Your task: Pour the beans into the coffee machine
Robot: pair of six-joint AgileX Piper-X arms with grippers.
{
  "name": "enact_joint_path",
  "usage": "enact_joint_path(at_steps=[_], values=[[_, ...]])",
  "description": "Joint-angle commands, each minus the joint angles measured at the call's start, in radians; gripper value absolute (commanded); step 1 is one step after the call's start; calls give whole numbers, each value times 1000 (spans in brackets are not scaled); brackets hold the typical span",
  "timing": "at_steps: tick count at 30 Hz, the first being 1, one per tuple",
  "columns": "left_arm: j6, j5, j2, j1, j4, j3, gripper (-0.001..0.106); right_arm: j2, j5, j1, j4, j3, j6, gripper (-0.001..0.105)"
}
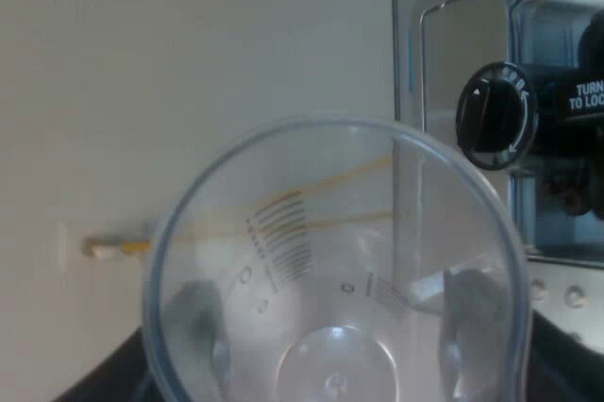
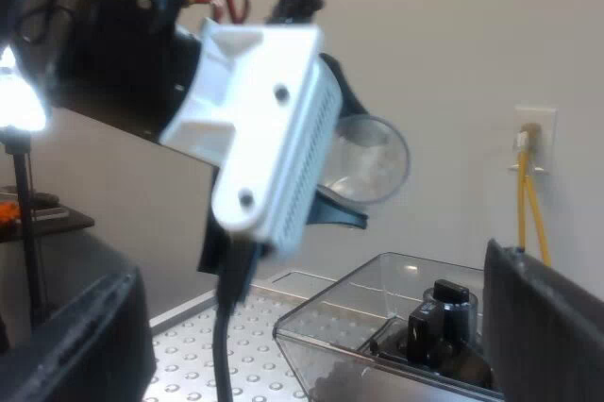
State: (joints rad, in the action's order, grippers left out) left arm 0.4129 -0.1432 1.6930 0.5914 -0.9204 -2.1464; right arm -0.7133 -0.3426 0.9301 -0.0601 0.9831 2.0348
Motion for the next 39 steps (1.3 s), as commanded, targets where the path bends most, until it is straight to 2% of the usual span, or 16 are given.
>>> enact_joint_path(at_steps=[1,3,6,8,10,14,17,21,23,26,27,29,34,36,37,39], values=[[715,-10,-79,-30,-40,-3,14,22,10,1,-3,14,3,74],[802,22,-119,-66,-75,-3,14,30,10,1,-3,14,3,74],[883,81,-175,-130,-148,-3,14,44,27,1,12,14,3,74],[901,97,-196,-155,-174,-3,14,48,42,1,22,14,3,74],[923,136,-248,-221,-215,-3,14,60,103,1,98,14,-23,74],[1013,260,-328,-349,-238,-3,14,60,193,1,180,14,-76,74],[1047,302,-372,-435,-253,-3,14,52,262,1,212,14,-109,74],[1087,358,-436,-525,-248,70,14,30,312,1,234,14,-129,74],[1090,361,-492,-574,-236,178,14,7,336,10,252,14,-130,74],[1101,364,-540,-606,-210,254,14,-22,348,35,274,14,-130,74],[1114,369,-572,-631,-185,312,14,-33,348,49,281,14,-130,74],[1158,425,-678,-730,-82,507,14,-72,351,86,297,14,-130,74],[1249,450,-809,-865,4,782,14,-157,351,147,300,14,-164,74],[1274,456,-839,-890,41,857,14,-193,351,163,300,14,-189,74],[1315,463,-878,-918,106,966,14,-205,351,170,300,14,-196,74],[1325,463,-912,-931,148,1046,14,-243,343,187,290,3,-199,74]])
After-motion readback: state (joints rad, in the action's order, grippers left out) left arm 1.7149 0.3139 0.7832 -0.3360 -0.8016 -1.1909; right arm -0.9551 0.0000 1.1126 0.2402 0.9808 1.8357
